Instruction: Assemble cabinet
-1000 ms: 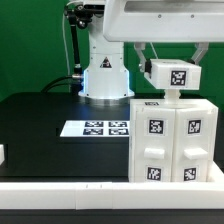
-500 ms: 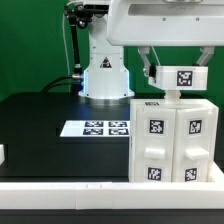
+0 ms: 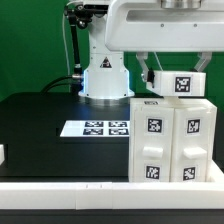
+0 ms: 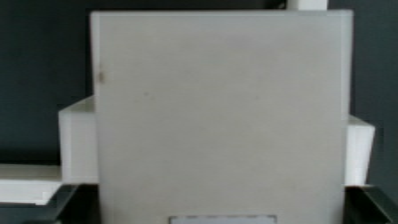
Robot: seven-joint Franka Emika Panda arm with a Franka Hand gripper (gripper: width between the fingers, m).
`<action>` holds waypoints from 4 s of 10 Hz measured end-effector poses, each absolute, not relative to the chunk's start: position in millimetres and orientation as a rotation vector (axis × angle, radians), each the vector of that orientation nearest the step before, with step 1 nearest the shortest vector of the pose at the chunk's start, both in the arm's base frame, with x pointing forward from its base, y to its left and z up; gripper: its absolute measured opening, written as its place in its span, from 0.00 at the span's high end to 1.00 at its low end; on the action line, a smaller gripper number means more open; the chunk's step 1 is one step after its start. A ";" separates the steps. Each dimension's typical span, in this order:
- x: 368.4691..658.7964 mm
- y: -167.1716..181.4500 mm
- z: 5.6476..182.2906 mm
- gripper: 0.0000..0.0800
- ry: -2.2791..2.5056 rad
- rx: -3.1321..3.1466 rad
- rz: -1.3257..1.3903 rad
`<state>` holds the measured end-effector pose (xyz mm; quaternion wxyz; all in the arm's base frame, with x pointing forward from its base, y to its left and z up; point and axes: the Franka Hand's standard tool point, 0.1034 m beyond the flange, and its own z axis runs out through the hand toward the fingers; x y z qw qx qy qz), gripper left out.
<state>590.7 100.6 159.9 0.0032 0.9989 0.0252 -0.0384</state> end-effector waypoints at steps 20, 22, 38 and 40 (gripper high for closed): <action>602.7 104.0 159.7 0.31 0.077 3.138 -0.033; 602.7 103.7 159.6 0.31 0.076 3.138 -0.033; 604.8 101.4 158.8 0.31 -1.368 2.926 -0.002; 605.0 98.7 158.0 0.31 -1.711 2.765 -0.008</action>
Offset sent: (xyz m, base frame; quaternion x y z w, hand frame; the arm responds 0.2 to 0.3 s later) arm 0.0000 0.0000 0.0000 0.0000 0.0000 0.0000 1.0000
